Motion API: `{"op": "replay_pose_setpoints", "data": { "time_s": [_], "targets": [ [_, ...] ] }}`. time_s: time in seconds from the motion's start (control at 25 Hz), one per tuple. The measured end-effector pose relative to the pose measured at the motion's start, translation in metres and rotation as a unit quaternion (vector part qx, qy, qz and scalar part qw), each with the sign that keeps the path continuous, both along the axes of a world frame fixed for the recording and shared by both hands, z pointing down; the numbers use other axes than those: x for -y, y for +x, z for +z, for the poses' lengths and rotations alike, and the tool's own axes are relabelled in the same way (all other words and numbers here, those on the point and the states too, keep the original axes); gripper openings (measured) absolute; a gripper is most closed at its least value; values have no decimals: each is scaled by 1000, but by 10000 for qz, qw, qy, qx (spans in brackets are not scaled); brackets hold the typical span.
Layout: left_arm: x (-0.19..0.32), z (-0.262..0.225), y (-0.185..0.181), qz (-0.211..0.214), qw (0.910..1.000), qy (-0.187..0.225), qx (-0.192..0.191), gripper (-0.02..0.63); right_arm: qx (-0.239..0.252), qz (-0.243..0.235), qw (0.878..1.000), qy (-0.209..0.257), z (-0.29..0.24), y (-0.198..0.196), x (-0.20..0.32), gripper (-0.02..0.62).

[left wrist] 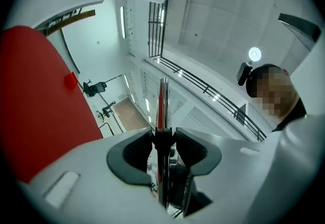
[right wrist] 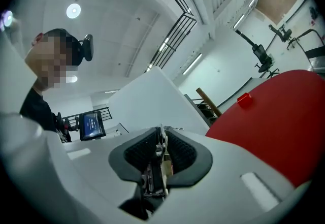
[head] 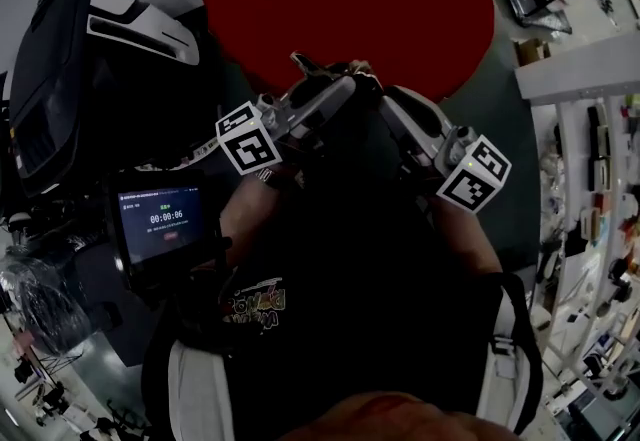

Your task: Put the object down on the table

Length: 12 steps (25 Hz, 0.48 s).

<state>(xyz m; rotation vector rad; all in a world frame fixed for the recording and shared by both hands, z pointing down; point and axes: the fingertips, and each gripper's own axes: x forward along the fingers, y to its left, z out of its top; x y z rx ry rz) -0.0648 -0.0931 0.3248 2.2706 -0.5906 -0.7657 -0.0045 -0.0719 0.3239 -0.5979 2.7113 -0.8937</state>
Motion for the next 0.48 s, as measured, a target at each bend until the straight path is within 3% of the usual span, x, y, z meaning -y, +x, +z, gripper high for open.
{"op": "replay_pose_setpoints", "data": {
  "time_s": [0.12,0.2,0.36,0.48],
  "targets": [
    [-7,4,55,258,9995,-139,-93,158,-72,59,9999,-60,4,47,-8,71],
    [-15,6,83,413,9989,-199,37,158,-81,37,9998,-160,8,65,-14,71],
    [-31,21,123,685,9963,-323,412,158,-232,-85,9988,-425,27,85,-30,64],
    [-37,35,148,848,9944,-533,350,159,-270,-65,9978,-599,39,108,-37,47]
  ]
}}
